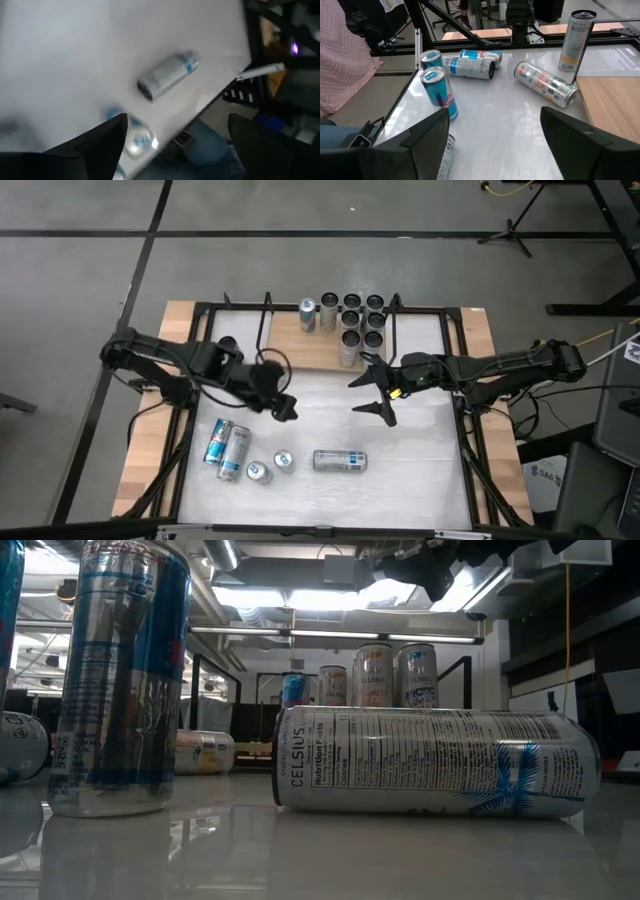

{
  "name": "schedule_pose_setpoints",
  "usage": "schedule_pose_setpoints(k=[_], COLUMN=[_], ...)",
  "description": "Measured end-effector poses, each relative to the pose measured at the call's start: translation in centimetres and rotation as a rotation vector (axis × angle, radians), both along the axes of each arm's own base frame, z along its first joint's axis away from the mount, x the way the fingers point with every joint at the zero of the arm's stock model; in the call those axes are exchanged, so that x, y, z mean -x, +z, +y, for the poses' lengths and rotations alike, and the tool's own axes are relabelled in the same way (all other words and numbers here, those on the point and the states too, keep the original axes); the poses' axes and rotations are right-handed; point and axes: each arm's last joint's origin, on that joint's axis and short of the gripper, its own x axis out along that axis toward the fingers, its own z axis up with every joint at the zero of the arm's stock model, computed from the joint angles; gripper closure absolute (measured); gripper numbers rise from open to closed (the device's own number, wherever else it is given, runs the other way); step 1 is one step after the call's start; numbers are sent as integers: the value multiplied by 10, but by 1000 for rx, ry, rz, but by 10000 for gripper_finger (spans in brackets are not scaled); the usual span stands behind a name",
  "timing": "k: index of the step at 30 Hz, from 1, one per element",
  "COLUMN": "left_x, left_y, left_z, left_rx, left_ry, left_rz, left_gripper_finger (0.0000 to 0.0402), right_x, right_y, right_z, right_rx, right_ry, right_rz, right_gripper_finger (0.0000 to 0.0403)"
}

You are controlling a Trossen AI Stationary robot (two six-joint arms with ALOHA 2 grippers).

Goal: Place canned beverage on shelf
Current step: Put the blue soda can aligned with the other blue soda can on the shelf

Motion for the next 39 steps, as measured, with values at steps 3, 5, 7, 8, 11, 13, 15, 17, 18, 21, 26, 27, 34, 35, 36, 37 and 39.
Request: schedule_pose_setpoints(k=[3, 5, 7, 8, 11, 13, 15, 17, 18, 21, 26, 27, 34, 35, 36, 37, 39], left_x=[3, 3, 1, -1, -8, -13, -18, -22, -24, -28, -34, -35, -41, -43, -44, -46, -48], left_y=[-9, -15, -23, -27, -39, -46, -54, -60, -62, -69, -77, -79, -91, -93, -96, -97, -102], left_z=[-15, -26, -37, -41, -52, -57, -60, -62, -62, -64, -66, -67, -69, -70, -71, -71, -72], left_rx=[129, 212, 271, 293, 340, 353, 341, 329, 324, 313, 314, 314, 312, 311, 307, 305, 300], left_ry=[119, 191, 243, 262, 314, 333, 342, 347, 352, 366, 389, 397, 443, 444, 445, 447, 451], left_rz=[117, 195, 267, 292, 367, 406, 425, 440, 444, 462, 481, 486, 518, 520, 526, 529, 536], left_gripper_finger=[67, 67, 67, 67, 67, 67, 67, 67, 67, 67, 67, 67, 67, 67, 67, 67, 67], right_x=[0, 0, 0, 0, 0, 0, 0, 0, 0, 0, 0, 0, 0, 0, 0, 0, 0], right_y=[0, 0, 0, -1, -1, -1, -1, -1, -1, -1, -1, -1, -1, -1, -1, -1, -1], right_z=[0, 0, 0, 0, 0, 0, 0, 0, 0, 0, 0, 0, 0, 0, 0, 0, 0], right_rx=[0, 0, 0, 0, 1, 1, 1, 1, 1, 1, 1, 1, 1, 1, 1, 1, 1], right_ry=[0, 0, 0, 0, 0, 0, 0, 0, 0, 0, 0, 0, 0, 0, 0, 0, 0], right_rz=[2, 2, 5, 5, 6, 6, 6, 6, 6, 6, 7, 7, 7, 7, 7, 7, 7], right_gripper_finger=[100, 100, 100, 100, 100, 100, 100, 100, 100, 100, 100, 100, 100, 100, 100, 100, 100])
